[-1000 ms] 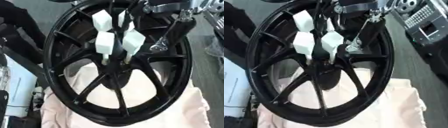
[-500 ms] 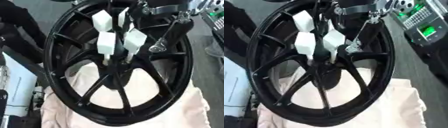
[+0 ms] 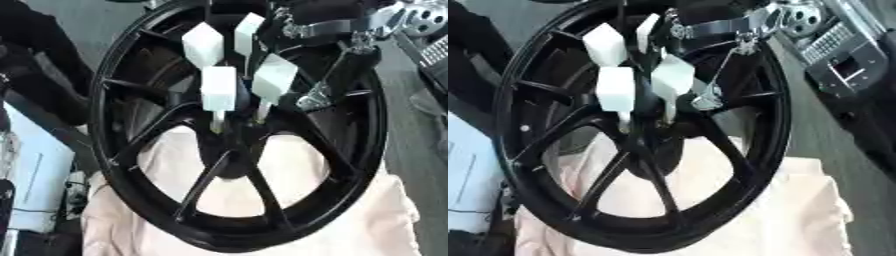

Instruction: Pull the pin out of the wheel hub.

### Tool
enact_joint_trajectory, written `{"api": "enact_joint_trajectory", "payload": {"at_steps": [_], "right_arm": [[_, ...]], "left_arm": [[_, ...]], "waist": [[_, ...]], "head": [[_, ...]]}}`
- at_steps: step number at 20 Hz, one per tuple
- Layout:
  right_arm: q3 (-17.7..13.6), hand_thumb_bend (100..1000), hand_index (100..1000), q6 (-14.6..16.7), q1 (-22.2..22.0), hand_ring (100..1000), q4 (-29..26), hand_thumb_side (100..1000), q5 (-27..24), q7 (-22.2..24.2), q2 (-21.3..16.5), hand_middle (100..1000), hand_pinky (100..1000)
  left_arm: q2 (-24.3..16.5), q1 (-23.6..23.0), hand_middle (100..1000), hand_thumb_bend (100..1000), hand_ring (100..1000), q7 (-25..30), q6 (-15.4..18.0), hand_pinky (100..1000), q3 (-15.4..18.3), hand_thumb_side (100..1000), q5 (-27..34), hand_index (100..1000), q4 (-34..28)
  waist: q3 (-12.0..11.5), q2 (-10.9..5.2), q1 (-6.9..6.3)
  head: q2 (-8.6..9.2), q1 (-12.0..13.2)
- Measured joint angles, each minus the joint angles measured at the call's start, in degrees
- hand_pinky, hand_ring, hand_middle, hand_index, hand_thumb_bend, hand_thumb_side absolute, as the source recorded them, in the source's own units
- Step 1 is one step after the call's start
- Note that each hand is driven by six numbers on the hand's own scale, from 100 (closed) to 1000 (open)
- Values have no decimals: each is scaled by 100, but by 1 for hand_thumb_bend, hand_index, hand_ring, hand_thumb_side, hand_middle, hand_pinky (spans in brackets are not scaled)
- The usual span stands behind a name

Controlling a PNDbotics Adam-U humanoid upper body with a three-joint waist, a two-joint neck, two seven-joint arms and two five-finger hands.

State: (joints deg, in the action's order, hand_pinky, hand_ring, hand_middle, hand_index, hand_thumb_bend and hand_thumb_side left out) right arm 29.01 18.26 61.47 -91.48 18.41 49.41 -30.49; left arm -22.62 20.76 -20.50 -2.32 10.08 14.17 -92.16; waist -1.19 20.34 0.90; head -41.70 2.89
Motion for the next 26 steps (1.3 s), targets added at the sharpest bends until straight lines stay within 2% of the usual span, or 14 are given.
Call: {"api": "enact_joint_trajectory", "payload": {"at_steps": [3, 6, 12, 19, 26], "right_arm": [[0, 208, 703, 1, -1, 548, 10, 100, -26, -1, -2, 587, 685], [-1, 192, 692, 16, -1, 536, 10, 100, -59, -16, -12, 572, 675], [-2, 101, 643, 37, 4, 485, 15, 100, -106, -37, -56, 507, 628], [-48, 100, 587, -9, 41, 418, 15, 100, -266, 9, -68, 436, 552], [-156, 100, 556, -102, 135, 384, -55, 100, -422, 102, -138, 401, 517]], "left_arm": [[0, 1, 764, 347, 838, 0, 0, 602, -1, 717, 0, 693, 0], [0, 1, 764, 345, 839, 1, -1, 602, -1, 719, 0, 693, 0], [0, 1, 764, 343, 839, 9, -9, 603, -3, 724, 0, 693, 1], [0, 1, 764, 344, 839, 17, -17, 603, -4, 724, 0, 692, 1], [0, 1, 765, 344, 840, 23, -23, 604, -4, 724, 0, 693, 2]], "waist": [[0, 4, 0], [1, 15, 0], [4, 29, -1], [6, 40, -2], [7, 40, -2]], "head": [[0, -2], [0, -11], [0, -49], [1, -81], [6, -102]]}}
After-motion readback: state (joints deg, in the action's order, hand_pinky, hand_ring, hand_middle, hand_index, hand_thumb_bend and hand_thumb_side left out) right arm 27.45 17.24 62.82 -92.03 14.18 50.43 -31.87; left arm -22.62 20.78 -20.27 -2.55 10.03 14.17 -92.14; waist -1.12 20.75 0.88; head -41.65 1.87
